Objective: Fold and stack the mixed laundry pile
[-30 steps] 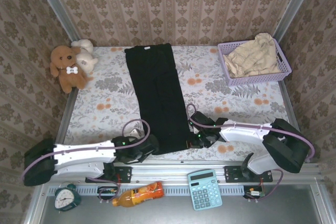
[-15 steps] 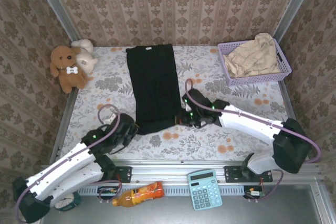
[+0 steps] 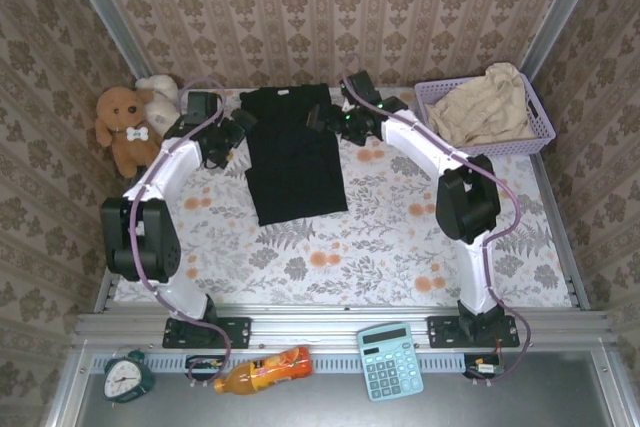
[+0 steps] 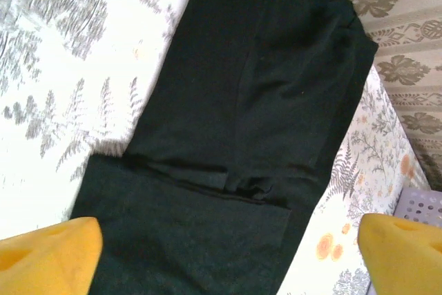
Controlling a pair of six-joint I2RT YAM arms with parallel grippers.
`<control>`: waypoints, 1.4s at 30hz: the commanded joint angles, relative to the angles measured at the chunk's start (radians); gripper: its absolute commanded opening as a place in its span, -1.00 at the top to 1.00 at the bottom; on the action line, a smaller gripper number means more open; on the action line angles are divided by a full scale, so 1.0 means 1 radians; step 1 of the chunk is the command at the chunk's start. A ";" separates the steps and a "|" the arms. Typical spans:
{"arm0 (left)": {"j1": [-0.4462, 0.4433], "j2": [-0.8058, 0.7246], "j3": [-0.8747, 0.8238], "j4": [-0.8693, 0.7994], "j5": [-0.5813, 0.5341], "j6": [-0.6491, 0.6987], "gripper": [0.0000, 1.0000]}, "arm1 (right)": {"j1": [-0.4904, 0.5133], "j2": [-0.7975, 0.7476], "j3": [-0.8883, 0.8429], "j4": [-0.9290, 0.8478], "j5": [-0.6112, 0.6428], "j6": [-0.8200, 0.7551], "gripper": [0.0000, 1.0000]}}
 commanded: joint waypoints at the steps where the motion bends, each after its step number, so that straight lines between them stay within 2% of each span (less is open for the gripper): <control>1: -0.003 -0.055 0.024 -0.063 0.059 0.164 -1.00 | 0.015 -0.064 0.030 -0.057 0.024 -0.044 -1.00; 7: 0.000 -0.205 -0.179 -0.053 0.101 0.270 -1.00 | 0.044 -0.201 -0.258 0.038 0.010 -0.102 -0.98; 9: 0.004 -0.252 -0.258 -0.028 0.115 0.294 -0.99 | 0.049 -0.235 -0.347 0.050 -0.001 -0.111 -0.85; 14: 0.019 -0.288 -0.377 0.044 0.147 0.328 -0.72 | 0.064 -0.237 -0.439 0.035 -0.041 -0.159 -0.50; 19: 0.032 -0.188 -0.384 0.108 0.176 0.328 -0.39 | 0.065 -0.152 -0.356 -0.031 -0.019 -0.197 -0.33; 23: 0.061 -0.089 -0.357 0.162 0.168 0.306 -0.32 | 0.057 -0.038 -0.228 -0.054 -0.001 -0.223 -0.23; 25: 0.067 -0.049 -0.346 0.190 0.162 0.296 -0.32 | 0.050 0.032 -0.147 -0.072 -0.027 -0.226 -0.11; 32: 0.062 0.084 -0.299 0.288 0.175 0.257 -0.27 | 0.029 0.233 0.097 -0.113 -0.044 -0.240 -0.01; 38: 0.045 0.147 -0.287 0.346 0.176 0.228 -0.23 | 0.009 0.334 0.203 -0.104 -0.060 -0.228 -0.01; 42: 0.037 0.171 -0.292 0.365 0.188 0.216 0.11 | 0.010 0.389 0.256 -0.101 -0.105 -0.219 0.03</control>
